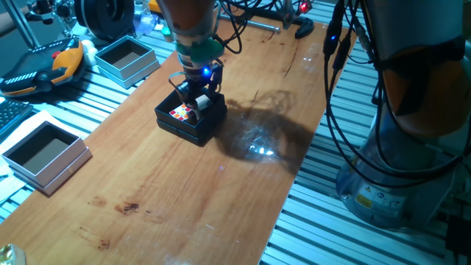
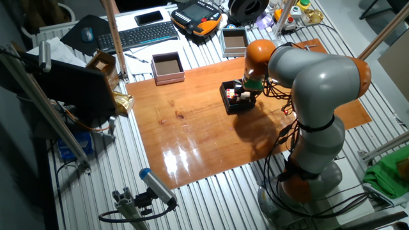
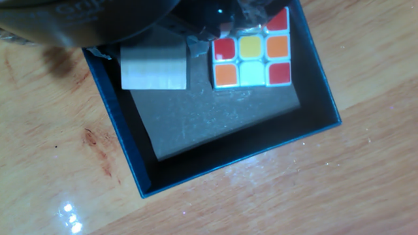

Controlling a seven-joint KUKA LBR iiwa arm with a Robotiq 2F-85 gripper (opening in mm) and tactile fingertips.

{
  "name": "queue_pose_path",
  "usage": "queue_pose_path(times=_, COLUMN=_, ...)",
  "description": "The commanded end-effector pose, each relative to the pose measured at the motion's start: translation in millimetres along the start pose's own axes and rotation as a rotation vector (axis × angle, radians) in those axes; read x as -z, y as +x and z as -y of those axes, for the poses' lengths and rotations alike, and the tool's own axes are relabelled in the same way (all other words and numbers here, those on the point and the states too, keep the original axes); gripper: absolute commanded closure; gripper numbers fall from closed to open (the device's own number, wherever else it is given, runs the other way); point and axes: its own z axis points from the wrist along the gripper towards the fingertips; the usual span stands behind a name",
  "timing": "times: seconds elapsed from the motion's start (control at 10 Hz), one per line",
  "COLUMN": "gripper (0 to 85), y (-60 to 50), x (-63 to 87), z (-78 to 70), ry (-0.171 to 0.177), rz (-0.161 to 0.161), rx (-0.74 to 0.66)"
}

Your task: Take everything out of the gift box

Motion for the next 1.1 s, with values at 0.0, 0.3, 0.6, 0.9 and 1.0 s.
queue_pose_path(times=0.0, gripper=26.3, y=0.7, x=-0.9, z=0.0, ry=0.0, rz=0.003, rx=0.0)
queue_pose_path(times=0.3, gripper=26.7, y=2.9, x=-6.3, z=0.9, ry=0.0, rz=0.01, rx=0.011)
queue_pose_path(times=0.6, gripper=26.7, y=4.6, x=-9.6, z=0.8, ry=-0.003, rz=0.014, rx=0.016)
queue_pose_path(times=0.9, gripper=26.7, y=6.5, x=-13.1, z=0.2, ry=-0.004, rz=0.02, rx=0.014)
queue_pose_path(times=1.0, gripper=26.7, y=6.6, x=-14.2, z=0.2, ry=-0.003, rz=0.025, rx=0.014)
